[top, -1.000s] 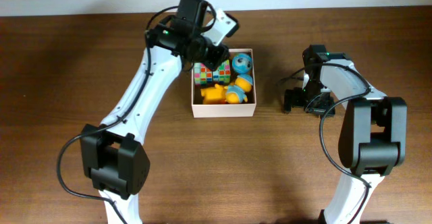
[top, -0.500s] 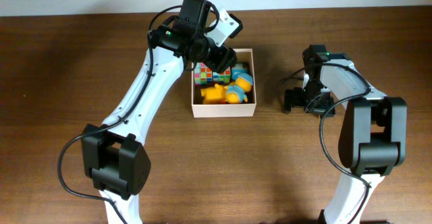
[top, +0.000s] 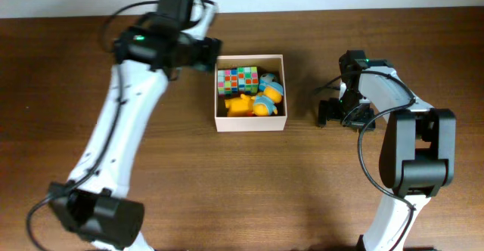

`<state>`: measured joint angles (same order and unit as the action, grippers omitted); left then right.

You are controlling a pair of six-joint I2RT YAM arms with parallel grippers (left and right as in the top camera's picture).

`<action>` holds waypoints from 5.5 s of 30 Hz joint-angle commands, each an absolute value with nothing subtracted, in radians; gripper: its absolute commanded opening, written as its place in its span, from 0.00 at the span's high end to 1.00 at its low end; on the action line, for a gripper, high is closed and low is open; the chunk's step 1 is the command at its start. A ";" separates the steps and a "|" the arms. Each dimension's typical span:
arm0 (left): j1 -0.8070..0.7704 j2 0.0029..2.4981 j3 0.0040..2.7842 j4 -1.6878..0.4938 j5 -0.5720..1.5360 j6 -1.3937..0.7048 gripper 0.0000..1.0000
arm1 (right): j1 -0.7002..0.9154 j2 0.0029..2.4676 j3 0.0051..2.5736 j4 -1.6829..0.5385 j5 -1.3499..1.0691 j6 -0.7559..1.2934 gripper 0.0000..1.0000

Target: Pack container

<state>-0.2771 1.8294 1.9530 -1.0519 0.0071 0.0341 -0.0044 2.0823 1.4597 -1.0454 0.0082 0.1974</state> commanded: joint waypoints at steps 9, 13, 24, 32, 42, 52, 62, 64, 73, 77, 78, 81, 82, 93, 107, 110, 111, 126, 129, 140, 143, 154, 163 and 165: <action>-0.102 1.813 1.968 -1.163 -0.049 -0.079 0.01 | -0.009 2.071 1.457 -1.046 0.023 0.191 0.01; -0.102 1.813 1.968 -1.164 -0.049 -0.079 0.01 | -0.009 2.071 1.457 -1.046 0.024 0.191 0.01; -0.102 1.813 1.968 -1.169 -0.072 -0.075 0.01 | -0.009 2.071 1.457 -1.046 0.023 0.191 0.01; -0.080 1.813 1.968 -1.360 -0.084 -0.068 0.01 | -0.009 2.071 1.457 -1.046 0.023 0.191 0.01; -0.005 1.691 1.964 -1.342 -0.001 -0.068 0.01 | -0.009 2.071 1.457 -1.046 0.023 0.191 0.01; -0.002 1.201 1.504 -0.715 0.003 -0.008 0.01 | -0.009 2.071 1.457 -1.046 0.023 0.191 0.01; 0.032 0.596 0.648 -0.146 0.004 0.015 0.01 | -0.009 2.071 1.457 -1.046 0.023 0.191 0.01; 0.032 0.514 0.529 -0.078 0.008 0.015 0.01 | -0.009 2.071 1.457 -1.046 0.024 0.191 0.01; 0.032 0.277 0.220 0.001 0.022 0.015 0.01 | -0.009 2.071 1.457 -1.046 0.023 0.191 0.01; 0.032 0.225 0.156 0.015 0.014 0.016 0.01 | -0.009 2.071 1.457 -1.046 0.023 0.191 0.01; 0.032 0.211 0.140 0.016 0.010 0.016 0.01 | -0.009 2.071 1.457 -1.046 0.023 0.191 0.01; 0.032 0.167 0.098 0.015 0.003 0.016 0.01 | -0.009 2.071 1.457 -1.046 0.024 0.191 0.01; 0.032 0.150 0.085 0.015 0.003 0.016 0.01 | -0.009 2.071 1.457 -1.046 0.023 0.191 0.01; 0.031 0.005 0.008 -0.084 -0.007 0.025 0.01 | -0.009 2.071 1.457 -1.046 0.023 0.191 0.01; 0.016 0.005 0.008 -0.083 -0.004 0.054 0.01 | -0.009 2.071 1.457 -1.046 0.023 0.191 0.01; 0.016 0.005 0.008 -0.083 -0.004 0.054 0.01 | -0.009 2.071 1.457 -1.046 0.023 0.191 0.01; 0.016 0.005 0.009 -0.083 -0.004 0.054 0.01 | -0.009 2.071 1.457 -1.046 0.023 0.191 0.01; 0.016 0.005 0.009 -0.083 -0.004 0.054 0.01 | -0.001 2.068 1.457 -1.046 0.023 0.191 0.01; 0.016 0.005 0.008 -0.083 -0.004 0.054 0.01 | 0.013 2.023 1.457 -1.046 0.024 0.191 0.01; 0.016 0.005 0.008 -0.083 -0.004 0.054 0.01 | 0.149 1.544 1.457 -1.008 0.030 0.191 0.01; 0.016 0.005 0.008 -0.083 -0.004 0.054 0.01 | 0.167 1.406 1.457 -0.943 0.063 0.191 0.01; 0.016 0.005 0.008 -0.083 -0.004 0.054 0.01 | 0.169 0.928 1.242 -0.622 0.102 0.111 0.01; 0.016 0.005 0.009 -0.083 -0.004 0.054 0.01 | 0.142 0.499 0.657 -0.131 -0.016 0.112 0.01; 0.016 0.005 0.009 -0.083 -0.003 0.054 0.01 | 0.142 0.421 0.550 -0.083 -0.016 0.112 0.01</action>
<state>0.0200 0.0147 0.0162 -0.0830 -0.0002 0.0383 0.1493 0.4976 0.6571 -0.1154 0.0177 0.1215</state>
